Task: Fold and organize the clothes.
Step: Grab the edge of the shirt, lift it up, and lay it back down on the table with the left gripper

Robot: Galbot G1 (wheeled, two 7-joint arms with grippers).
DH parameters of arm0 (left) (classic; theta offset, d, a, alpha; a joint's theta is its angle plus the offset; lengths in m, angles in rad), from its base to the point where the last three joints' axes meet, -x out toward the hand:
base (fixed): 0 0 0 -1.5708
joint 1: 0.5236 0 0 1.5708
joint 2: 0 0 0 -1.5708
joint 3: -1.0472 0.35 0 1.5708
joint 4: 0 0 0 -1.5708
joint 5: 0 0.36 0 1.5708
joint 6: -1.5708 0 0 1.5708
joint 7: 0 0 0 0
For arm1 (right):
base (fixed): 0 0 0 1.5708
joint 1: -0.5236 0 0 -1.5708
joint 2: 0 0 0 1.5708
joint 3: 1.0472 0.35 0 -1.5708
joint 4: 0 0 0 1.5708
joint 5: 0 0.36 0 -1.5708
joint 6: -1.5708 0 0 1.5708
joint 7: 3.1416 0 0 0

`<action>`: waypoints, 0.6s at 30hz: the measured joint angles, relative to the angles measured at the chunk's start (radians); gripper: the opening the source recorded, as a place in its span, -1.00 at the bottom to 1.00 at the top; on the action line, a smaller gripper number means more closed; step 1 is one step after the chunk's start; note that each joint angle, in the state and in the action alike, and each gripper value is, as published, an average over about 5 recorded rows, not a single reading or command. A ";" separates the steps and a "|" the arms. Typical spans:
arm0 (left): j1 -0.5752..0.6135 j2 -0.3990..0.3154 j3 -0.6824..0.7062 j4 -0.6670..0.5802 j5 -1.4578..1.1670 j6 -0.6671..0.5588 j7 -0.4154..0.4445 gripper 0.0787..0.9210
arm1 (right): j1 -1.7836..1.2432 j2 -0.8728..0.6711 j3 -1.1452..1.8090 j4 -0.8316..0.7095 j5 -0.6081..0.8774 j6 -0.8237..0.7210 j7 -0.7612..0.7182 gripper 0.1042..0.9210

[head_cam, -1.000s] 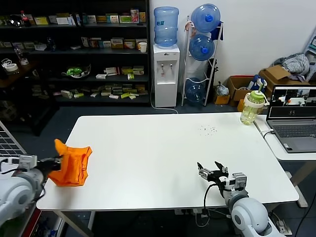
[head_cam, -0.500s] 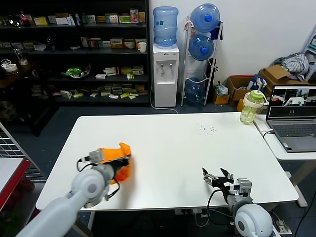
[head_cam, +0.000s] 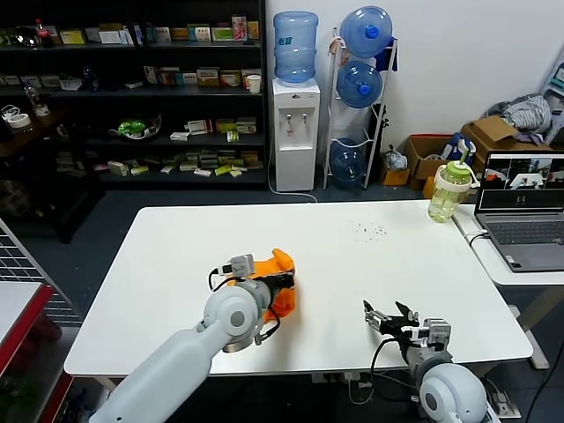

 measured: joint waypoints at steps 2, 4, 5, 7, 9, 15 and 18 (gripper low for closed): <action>-0.009 -0.021 0.013 0.011 0.005 0.000 -0.004 -0.96 | -0.002 -0.002 0.002 0.002 0.002 0.000 0.000 0.76; -0.016 -0.038 0.023 0.021 0.010 0.001 -0.008 -0.96 | -0.004 -0.003 0.005 0.004 0.003 0.000 0.000 0.76; -0.019 -0.045 0.027 0.024 0.012 0.001 -0.009 -0.96 | -0.004 -0.003 0.006 0.005 0.003 0.000 0.000 0.76; -0.025 -0.058 0.035 0.030 0.015 0.000 -0.012 -0.96 | -0.005 -0.004 0.007 0.006 0.003 0.001 0.000 0.76; -0.029 -0.071 0.041 0.034 0.018 0.000 -0.015 -0.95 | -0.005 -0.003 0.007 0.006 0.003 0.005 -0.003 0.76; -0.029 -0.099 0.041 0.039 0.026 -0.010 -0.011 -0.69 | -0.005 -0.001 0.014 0.005 -0.008 0.035 -0.027 0.76; -0.015 -0.102 0.026 0.024 0.029 -0.020 0.007 -0.49 | -0.008 -0.001 0.021 0.001 -0.020 0.062 -0.052 0.76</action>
